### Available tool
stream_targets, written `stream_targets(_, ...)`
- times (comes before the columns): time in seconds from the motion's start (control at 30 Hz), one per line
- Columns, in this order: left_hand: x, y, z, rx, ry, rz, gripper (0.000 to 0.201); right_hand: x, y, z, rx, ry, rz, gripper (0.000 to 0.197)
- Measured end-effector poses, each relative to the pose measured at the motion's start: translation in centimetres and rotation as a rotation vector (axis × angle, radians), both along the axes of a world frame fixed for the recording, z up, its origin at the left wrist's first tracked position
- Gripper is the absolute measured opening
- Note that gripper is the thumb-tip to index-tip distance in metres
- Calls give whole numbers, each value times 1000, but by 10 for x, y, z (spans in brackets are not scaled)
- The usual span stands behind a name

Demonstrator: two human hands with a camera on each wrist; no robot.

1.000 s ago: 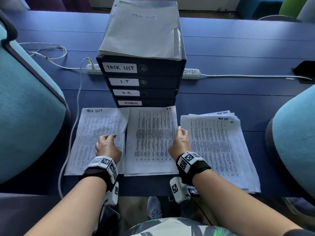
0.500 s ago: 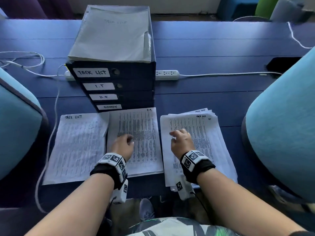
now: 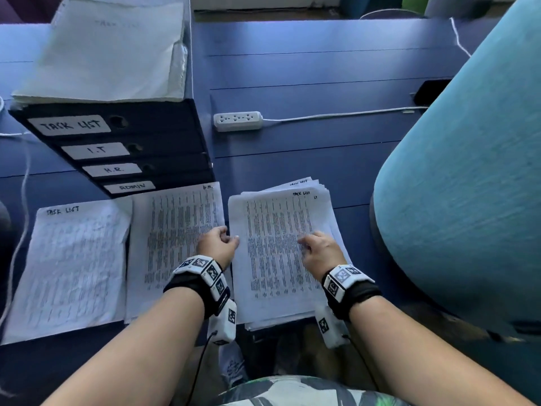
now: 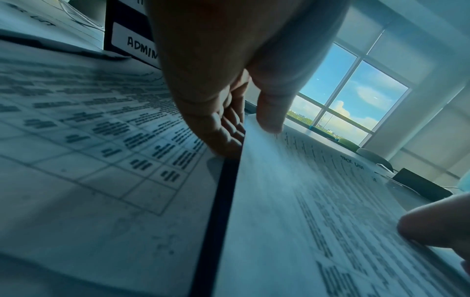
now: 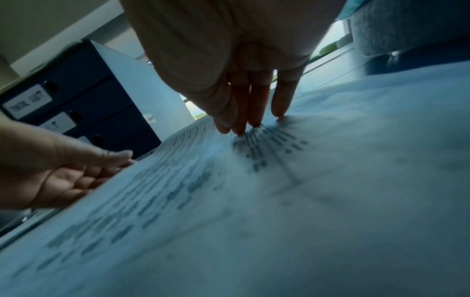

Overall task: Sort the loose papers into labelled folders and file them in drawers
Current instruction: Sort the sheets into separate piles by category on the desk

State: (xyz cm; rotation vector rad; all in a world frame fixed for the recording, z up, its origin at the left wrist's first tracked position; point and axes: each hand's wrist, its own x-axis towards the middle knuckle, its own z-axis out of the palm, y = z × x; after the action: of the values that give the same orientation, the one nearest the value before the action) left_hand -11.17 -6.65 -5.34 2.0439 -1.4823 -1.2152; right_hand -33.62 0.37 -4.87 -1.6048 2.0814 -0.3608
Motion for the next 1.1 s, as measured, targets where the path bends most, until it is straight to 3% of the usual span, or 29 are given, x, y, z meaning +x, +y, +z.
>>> stream_targets(0.07, -7, 0, 0, -24, -61, 31, 45, -4, 6, -4, -12, -11, 49, 26)
stream_targets(0.2, -8, 3, 0, -122, -138, 65, 25, -14, 6, -9, -45, -78, 77, 24)
stream_targets(0.33, 1, 6, -7, -113, -31, 121, 9, -23, -5, -5, -75, -146, -23, 33)
stream_targets(0.43, 11, 11, -8, -67, 178, 157, 15, -27, -13, 0, -67, -204, -178, 54)
stream_targets(0.5, 14, 15, -6, -26, 231, 106, 24, -29, -19, 6, -11, -362, -285, 63)
stream_targets(0.57, 14, 16, -8, -7, 211, 34, 32, -33, -23, 8, 38, -483, -346, 49)
stream_targets(0.63, 9, 16, -8, 5, 159, 7, 39, -36, -27, 7, 49, -427, -330, 15)
stream_targets(0.73, -2, 9, -10, -66, 66, 68, 30, -40, -30, 0, 56, -209, -295, 21)
stream_targets(0.83, -11, 3, -7, -144, -59, 23, 15, -43, -27, -2, 29, -145, -282, 33)
stream_targets(1.0, -21, -4, -2, -151, -116, 22, 36, -44, -21, -2, 49, -209, -238, 10)
stream_targets(1.1, -20, -4, -3, -142, -149, 44, 47, -45, -21, -2, 31, -260, -226, 24)
